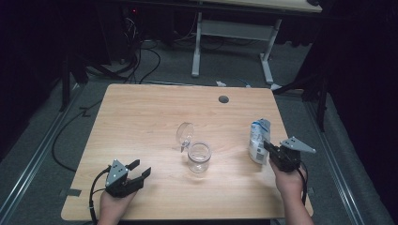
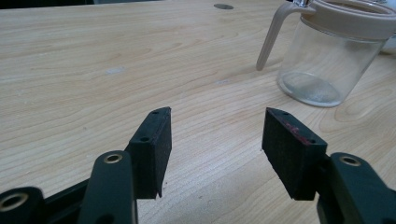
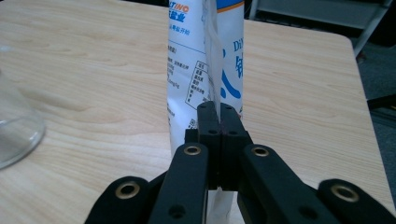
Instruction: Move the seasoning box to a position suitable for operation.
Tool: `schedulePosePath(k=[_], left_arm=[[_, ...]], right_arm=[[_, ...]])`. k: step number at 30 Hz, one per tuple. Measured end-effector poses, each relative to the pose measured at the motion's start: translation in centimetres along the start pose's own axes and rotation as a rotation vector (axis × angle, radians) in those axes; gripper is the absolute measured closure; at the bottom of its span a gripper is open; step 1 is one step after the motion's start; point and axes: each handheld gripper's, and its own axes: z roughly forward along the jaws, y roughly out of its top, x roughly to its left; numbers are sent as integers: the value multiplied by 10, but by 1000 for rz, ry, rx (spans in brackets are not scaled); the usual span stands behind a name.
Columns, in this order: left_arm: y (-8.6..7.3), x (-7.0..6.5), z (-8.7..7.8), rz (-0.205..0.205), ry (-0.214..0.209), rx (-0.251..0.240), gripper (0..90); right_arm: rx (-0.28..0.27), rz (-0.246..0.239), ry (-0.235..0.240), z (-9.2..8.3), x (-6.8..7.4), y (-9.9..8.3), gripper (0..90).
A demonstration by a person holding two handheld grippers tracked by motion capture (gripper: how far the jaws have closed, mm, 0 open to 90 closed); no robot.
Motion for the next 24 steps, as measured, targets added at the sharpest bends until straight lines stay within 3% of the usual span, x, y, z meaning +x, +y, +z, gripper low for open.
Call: schedulePosePath(k=[11, 24], left_arm=[[0, -1, 0, 2, -3, -6, 430], [0, -3, 0, 3, -15, -12, 429]], right_arm=[[106, -44, 110, -16, 15, 17, 900], [243, -83, 124, -22, 31, 30, 900]])
